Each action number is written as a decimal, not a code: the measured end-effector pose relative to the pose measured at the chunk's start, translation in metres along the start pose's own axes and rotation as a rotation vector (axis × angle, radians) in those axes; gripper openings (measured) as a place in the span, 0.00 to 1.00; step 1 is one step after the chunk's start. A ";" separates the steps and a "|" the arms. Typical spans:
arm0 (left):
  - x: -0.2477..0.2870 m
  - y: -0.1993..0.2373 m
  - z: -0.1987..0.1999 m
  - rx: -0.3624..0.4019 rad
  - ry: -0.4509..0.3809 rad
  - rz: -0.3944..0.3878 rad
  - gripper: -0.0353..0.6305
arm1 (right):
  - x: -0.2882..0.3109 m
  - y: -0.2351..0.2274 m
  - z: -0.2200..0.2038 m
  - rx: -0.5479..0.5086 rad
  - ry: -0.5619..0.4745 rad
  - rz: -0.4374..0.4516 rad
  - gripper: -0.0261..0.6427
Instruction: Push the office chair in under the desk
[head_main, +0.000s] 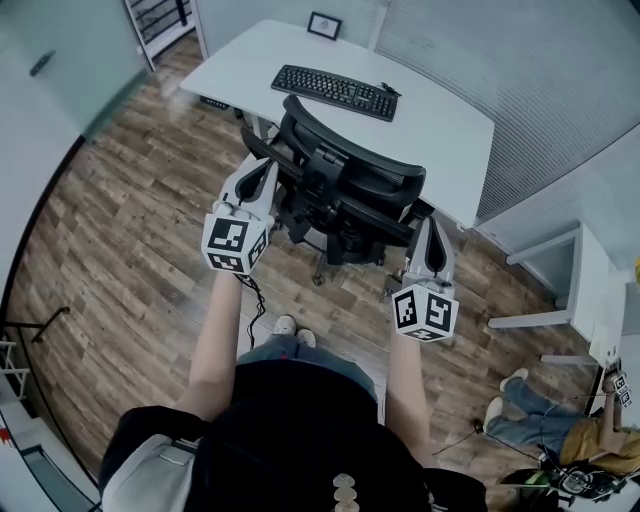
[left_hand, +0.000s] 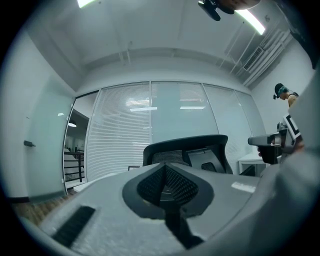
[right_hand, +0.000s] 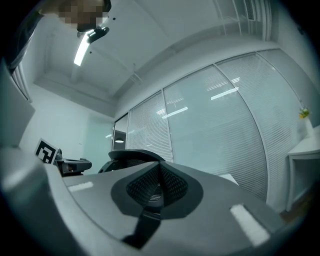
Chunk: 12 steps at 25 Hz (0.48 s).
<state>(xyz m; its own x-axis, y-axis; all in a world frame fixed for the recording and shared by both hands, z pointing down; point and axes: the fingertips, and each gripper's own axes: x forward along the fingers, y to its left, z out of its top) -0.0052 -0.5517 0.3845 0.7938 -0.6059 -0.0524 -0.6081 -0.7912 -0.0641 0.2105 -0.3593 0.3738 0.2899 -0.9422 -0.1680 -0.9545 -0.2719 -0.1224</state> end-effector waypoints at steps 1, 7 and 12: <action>0.000 0.000 0.000 0.002 0.001 -0.001 0.06 | 0.000 0.001 -0.001 0.000 0.001 0.003 0.05; 0.001 -0.007 -0.004 0.011 0.011 -0.038 0.06 | 0.000 0.006 0.000 0.006 0.003 0.020 0.05; 0.001 -0.007 -0.004 0.014 0.014 -0.040 0.06 | 0.000 0.008 0.001 0.003 0.004 0.024 0.05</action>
<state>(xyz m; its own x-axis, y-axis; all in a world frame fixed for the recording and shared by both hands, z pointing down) -0.0002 -0.5471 0.3886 0.8173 -0.5751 -0.0360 -0.5760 -0.8136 -0.0798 0.2031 -0.3613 0.3714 0.2666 -0.9492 -0.1671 -0.9610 -0.2484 -0.1217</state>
